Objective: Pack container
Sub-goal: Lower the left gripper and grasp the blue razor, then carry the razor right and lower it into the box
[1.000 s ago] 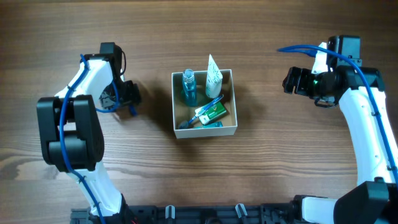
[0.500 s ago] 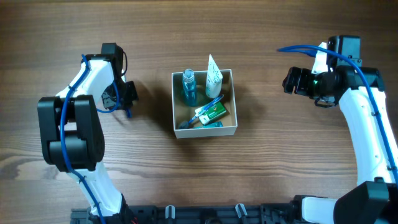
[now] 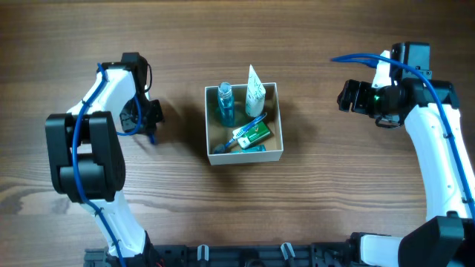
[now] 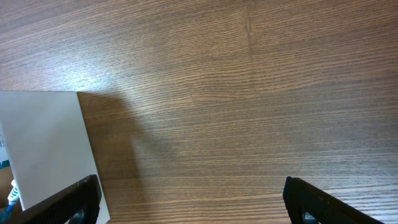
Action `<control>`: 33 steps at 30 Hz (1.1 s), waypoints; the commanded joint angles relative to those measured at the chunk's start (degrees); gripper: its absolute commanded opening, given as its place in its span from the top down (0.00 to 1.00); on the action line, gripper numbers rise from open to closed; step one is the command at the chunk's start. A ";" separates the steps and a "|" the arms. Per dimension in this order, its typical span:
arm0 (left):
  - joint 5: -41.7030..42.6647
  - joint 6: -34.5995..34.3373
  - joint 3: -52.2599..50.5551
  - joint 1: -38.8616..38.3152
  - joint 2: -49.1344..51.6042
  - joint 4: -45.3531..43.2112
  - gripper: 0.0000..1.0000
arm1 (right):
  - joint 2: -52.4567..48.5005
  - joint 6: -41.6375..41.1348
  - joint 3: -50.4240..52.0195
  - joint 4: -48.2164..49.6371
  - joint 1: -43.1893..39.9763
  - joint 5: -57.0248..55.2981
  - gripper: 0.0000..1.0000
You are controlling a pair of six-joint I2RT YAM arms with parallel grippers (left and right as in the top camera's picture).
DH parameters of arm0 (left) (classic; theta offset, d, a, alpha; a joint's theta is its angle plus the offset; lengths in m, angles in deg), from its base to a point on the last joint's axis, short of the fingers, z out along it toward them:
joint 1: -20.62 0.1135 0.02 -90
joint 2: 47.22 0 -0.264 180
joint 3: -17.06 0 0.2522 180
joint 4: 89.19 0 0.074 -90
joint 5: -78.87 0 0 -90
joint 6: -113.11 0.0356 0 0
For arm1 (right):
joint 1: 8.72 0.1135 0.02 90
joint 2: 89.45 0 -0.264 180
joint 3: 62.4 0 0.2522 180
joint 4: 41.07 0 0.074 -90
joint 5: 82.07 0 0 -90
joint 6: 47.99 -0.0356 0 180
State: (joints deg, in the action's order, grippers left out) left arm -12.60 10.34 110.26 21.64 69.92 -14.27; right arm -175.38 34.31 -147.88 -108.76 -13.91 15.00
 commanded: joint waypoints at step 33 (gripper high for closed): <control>8.31 50.03 5.66 -38.14 -27.69 7.17 0.96 | -0.11 0.26 -0.15 0.31 -0.09 0.28 0.02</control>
State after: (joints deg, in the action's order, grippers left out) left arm -6.04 50.21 116.73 -16.44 40.55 -6.62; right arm -175.38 34.33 -147.88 -108.61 -13.91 15.00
